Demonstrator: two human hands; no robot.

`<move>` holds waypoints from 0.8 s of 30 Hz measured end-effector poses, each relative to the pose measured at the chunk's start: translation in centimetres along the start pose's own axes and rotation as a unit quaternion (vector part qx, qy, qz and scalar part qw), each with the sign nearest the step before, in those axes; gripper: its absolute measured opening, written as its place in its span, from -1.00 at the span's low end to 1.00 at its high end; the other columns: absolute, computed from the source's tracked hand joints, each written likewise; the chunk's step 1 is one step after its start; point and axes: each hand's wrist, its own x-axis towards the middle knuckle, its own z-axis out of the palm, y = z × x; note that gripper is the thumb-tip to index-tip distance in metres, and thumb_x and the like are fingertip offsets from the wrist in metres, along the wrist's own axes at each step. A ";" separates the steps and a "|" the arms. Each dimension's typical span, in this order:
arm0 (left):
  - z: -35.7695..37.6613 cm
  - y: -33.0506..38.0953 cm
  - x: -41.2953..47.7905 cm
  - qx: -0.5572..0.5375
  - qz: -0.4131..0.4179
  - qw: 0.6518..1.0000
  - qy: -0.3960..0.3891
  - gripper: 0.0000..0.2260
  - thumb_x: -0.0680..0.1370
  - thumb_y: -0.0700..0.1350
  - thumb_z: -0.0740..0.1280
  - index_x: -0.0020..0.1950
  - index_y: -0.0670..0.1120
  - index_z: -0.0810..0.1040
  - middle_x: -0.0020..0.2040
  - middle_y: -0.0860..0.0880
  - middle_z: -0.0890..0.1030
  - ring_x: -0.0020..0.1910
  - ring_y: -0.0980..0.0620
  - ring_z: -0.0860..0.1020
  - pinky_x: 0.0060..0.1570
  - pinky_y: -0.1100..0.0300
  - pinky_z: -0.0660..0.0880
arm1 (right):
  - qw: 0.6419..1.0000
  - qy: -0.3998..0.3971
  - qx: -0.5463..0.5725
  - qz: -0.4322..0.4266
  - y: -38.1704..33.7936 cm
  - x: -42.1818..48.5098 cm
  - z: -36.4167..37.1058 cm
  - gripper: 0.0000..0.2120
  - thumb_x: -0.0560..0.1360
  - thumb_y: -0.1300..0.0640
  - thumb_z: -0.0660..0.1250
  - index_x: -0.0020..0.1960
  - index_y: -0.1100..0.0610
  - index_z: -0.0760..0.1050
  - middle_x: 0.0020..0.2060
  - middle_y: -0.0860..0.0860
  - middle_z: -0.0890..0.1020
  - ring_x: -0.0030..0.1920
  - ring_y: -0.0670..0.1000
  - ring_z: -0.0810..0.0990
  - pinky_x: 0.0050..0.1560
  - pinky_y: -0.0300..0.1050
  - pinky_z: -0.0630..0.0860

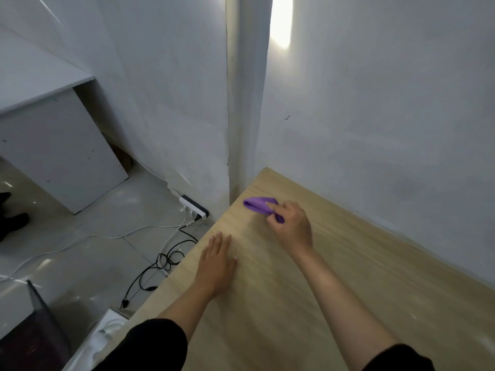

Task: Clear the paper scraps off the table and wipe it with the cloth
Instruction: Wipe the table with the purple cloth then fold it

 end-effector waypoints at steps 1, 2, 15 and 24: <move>-0.2 -0.5 -0.7 -0.020 0.007 1.000 0.006 -0.54 0.62 -0.09 0.07 0.50 -0.03 0.05 0.54 -0.03 -0.03 0.53 -0.03 -0.06 0.49 0.03 -0.03 | 1.000 -0.006 0.008 -0.024 -1.1 -1.5 0.0 -0.69 0.35 0.06 0.22 0.00 0.03 0.64 -0.33 0.03 0.53 -0.25 0.04 0.49 -0.22 -0.20 0.33; -0.7 -1.0 -1.4 -0.045 0.018 0.999 0.010 -0.56 0.60 -0.18 0.06 0.49 -0.05 0.12 0.53 -0.04 0.03 0.52 -0.04 0.01 0.49 0.04 0.02 | 0.999 -0.012 0.014 -0.050 -2.2 -3.1 0.0 -0.69 0.35 0.06 0.21 0.00 0.02 0.64 -0.35 0.02 0.51 -0.27 0.02 0.46 -0.23 -0.21 0.34; -4.4 -10.2 -8.2 -0.098 0.080 0.992 -0.004 -0.65 0.61 -0.22 0.08 0.40 -0.11 0.33 0.48 -0.05 0.25 0.49 0.03 0.13 0.43 0.20 0.07 | 0.986 -0.126 -0.032 -0.107 -10.0 -21.6 6.4 -0.77 0.38 -0.06 0.32 -0.39 0.03 0.48 -0.13 -0.06 0.61 0.02 -0.04 0.53 0.19 -0.07 0.26; -3.6 -9.5 -7.3 -0.163 0.037 0.980 0.111 -0.52 0.57 0.16 -0.06 0.41 -0.01 0.29 0.36 -0.02 0.44 0.34 0.04 0.37 0.36 -0.04 0.31 | 0.956 -0.226 -0.177 -0.055 -11.1 -18.9 12.8 -0.38 0.48 -0.18 0.06 0.48 0.03 0.11 0.45 -0.02 0.26 0.48 0.02 0.04 0.40 0.08 -0.03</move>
